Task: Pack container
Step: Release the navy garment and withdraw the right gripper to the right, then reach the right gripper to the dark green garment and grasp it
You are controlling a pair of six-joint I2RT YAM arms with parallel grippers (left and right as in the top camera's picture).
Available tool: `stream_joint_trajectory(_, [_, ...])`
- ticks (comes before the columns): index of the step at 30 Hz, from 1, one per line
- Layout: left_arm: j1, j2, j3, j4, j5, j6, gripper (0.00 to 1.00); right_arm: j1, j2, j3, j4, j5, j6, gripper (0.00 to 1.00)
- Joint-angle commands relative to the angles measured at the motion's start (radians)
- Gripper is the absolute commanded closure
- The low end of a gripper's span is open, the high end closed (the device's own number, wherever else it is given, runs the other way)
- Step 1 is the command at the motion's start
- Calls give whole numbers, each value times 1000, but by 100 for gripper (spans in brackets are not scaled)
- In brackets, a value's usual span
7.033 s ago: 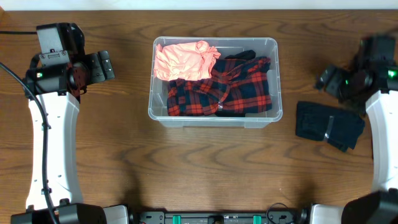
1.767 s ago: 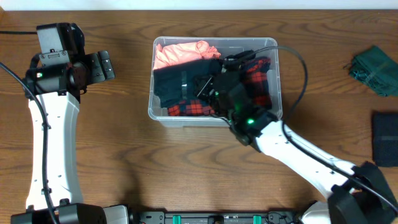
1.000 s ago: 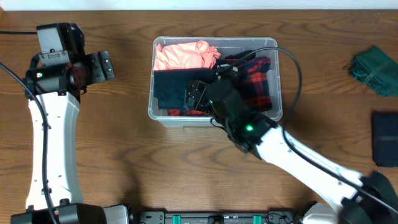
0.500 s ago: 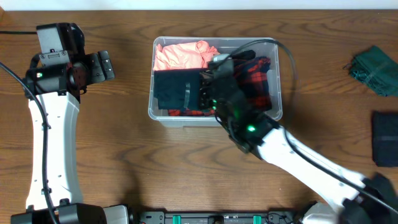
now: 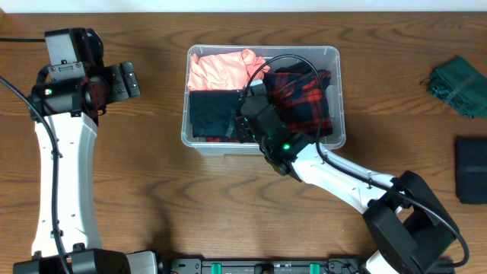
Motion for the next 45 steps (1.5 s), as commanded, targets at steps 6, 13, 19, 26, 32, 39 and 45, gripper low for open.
stream_joint_trajectory(6, [4, 8, -3, -3, -4, -9, 2, -39, -241, 114, -153, -9, -19, 50])
stream_joint_trajectory(13, [4, 8, -3, -3, -4, -9, 2, -211, -459, 161, -240, 23, -20, 1])
stream_joint_trajectory(19, [4, 8, -3, -3, -4, -9, 2, -529, -480, 159, -405, 4, -3, 1])
stream_joint_trajectory(26, [4, 8, -3, -3, -4, -9, 2, -913, -377, 158, -441, -58, -23, 1])
stream_joint_trajectory(32, [4, 8, -3, -3, -4, -9, 2, -1160, -238, 158, -372, -254, -23, 1])
stream_joint_trajectory(39, [4, 8, -3, -3, -4, -9, 2, -1355, -85, 158, -248, -425, -34, 1])
stream_joint_trajectory(45, [4, 8, -3, -3, -4, -9, 2, -1450, 30, 183, -165, -461, -38, 1])
